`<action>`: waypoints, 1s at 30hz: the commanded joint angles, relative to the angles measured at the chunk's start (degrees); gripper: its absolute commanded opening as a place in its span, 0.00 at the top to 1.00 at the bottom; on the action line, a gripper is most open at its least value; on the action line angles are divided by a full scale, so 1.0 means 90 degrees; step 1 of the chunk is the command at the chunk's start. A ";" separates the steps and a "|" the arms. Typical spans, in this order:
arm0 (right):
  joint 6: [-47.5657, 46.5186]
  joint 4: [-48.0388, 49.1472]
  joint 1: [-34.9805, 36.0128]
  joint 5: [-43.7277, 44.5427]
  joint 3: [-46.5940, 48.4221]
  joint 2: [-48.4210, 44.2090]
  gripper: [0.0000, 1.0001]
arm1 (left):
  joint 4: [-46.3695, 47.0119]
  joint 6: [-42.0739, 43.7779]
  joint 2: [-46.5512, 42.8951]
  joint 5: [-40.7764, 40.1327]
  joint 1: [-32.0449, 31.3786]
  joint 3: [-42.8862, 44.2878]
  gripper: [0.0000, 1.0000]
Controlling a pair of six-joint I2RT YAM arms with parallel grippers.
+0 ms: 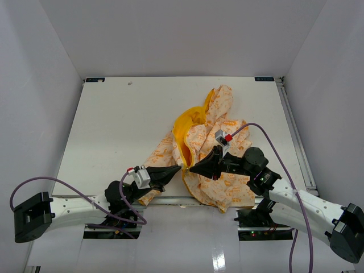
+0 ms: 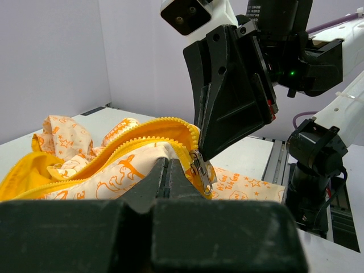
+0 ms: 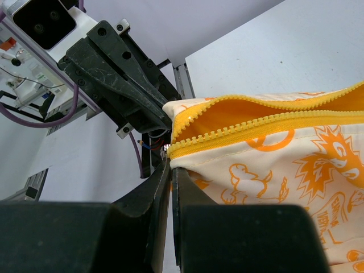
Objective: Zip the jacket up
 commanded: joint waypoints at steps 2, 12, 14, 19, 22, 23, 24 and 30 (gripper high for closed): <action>0.0076 0.0408 -0.0038 0.0038 -0.0049 -0.0040 0.92 | 0.0243 0.0044 -0.0127 0.0166 0.0007 -0.0883 1.00; 0.0119 0.0391 -0.0121 0.0018 -0.0034 -0.0081 0.92 | 0.0209 0.0048 -0.0092 0.0248 0.0007 -0.0869 1.00; 0.0126 0.0394 -0.0140 0.0018 -0.0024 -0.0081 0.92 | 0.0216 0.0056 -0.0057 0.0252 0.0007 -0.0857 1.00; 0.0126 0.0388 -0.0166 -0.0022 -0.0009 -0.0071 0.92 | 0.0186 0.0065 0.0011 0.0316 0.0007 -0.0821 1.00; 0.0126 0.0377 -0.0185 -0.0069 0.0031 -0.0042 0.92 | 0.0136 0.0065 0.0074 0.0363 0.0007 -0.0781 1.00; 0.0126 0.0370 -0.0185 -0.0069 0.0038 -0.0042 0.92 | 0.0129 0.0065 0.0095 0.0390 0.0007 -0.0775 1.00; 0.0112 0.0354 -0.0185 -0.0069 0.0039 -0.0050 0.92 | 0.0128 0.0065 0.0105 0.0438 0.0007 -0.0766 1.00; 0.0047 0.0184 -0.0249 -0.0019 0.0047 -0.0138 0.92 | 0.0019 0.0036 -0.0021 0.0482 0.0007 -0.0801 1.00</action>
